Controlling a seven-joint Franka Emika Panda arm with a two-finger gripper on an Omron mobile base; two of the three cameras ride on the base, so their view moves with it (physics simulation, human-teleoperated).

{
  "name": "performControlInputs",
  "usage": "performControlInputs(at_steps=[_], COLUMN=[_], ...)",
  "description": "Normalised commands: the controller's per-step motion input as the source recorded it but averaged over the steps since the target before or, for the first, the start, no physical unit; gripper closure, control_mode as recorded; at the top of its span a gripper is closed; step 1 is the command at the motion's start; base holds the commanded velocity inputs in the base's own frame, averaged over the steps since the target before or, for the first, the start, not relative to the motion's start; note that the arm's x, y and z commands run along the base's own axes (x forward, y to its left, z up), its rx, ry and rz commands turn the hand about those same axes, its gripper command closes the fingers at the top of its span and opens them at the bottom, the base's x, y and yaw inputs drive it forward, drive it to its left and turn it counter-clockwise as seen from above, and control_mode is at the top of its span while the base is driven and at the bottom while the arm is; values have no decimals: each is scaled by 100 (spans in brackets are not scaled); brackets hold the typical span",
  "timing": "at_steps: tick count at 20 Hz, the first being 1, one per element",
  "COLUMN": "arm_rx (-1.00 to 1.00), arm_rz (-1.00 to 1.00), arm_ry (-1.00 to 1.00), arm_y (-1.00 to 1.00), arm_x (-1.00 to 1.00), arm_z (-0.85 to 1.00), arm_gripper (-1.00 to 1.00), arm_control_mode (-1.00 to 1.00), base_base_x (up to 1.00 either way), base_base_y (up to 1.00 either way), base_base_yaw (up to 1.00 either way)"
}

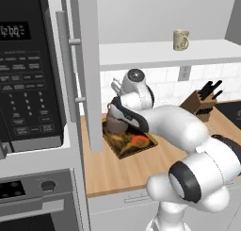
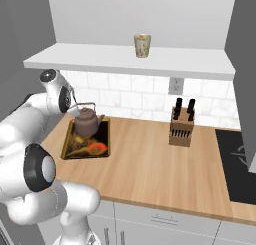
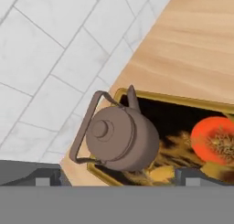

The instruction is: Pick the kettle from the counter and place it on the tray. Then pick the mug from the cabinet and place it on the tray. Then close the cabinet doors.

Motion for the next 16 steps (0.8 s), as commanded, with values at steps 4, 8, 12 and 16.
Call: performControlInputs(at_steps=[4,8,12,16], arm_rx=[0,-3,-16,-21], arm_rz=[38,35,14,2], arm_ry=[-3,-5,0,-5], arm_y=[-27,-27,-24,-25], arm_x=[-69,-66,-41,-30], arm_z=[31,37,45,55], arm_gripper=[-100,-100,-100,-100], arm_control_mode=[-100,-100,-100,-100], base_base_x=[0,0,0,0], base_base_y=[0,0,0,0], base_base_yaw=[0,0,0,0])
